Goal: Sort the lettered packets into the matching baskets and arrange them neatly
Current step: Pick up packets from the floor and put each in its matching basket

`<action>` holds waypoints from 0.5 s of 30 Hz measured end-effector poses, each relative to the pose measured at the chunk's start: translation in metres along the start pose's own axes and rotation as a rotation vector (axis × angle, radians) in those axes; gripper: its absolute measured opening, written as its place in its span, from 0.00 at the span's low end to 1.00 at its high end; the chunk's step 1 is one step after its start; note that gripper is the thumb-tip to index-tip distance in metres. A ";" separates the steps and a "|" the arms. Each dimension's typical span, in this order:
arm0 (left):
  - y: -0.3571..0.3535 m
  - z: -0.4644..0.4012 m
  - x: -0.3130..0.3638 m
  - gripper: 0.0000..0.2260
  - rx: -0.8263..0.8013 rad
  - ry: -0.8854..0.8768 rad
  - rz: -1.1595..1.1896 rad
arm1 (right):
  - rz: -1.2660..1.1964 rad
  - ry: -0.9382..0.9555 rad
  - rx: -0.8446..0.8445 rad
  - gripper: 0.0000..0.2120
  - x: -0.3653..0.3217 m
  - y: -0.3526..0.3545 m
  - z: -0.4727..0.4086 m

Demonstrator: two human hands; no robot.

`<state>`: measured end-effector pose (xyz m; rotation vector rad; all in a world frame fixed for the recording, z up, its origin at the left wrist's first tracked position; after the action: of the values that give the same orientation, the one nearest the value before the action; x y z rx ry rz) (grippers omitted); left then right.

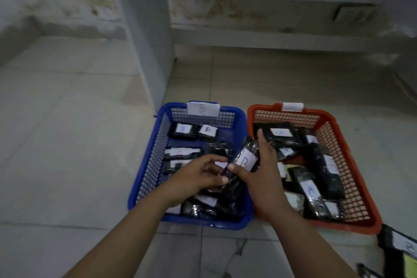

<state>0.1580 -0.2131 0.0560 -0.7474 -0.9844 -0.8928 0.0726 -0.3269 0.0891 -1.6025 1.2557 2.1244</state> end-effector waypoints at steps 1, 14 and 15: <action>0.003 0.006 -0.002 0.21 -0.025 0.024 -0.002 | -0.007 0.024 -0.030 0.41 -0.003 -0.011 0.003; 0.127 0.022 0.005 0.21 0.249 0.023 -0.899 | 0.747 0.287 -0.477 0.44 0.028 -0.103 0.077; 0.130 0.020 0.000 0.21 0.269 0.018 -0.926 | 0.827 0.331 -0.463 0.44 0.032 -0.105 0.079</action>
<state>0.2660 -0.1384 0.0469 -0.0111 -1.4257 -1.5075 0.0684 -0.2152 0.0127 -1.8864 1.8890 2.8873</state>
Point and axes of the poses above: each hand's wrist, its own z-axis away from the middle knuckle, its own y-axis out of the back of the hand, x = y × z, the point moved 10 cm from there along -z, towards the middle knuckle, and after that the axes turned 9 degrees about z, right-handed, at the moved point
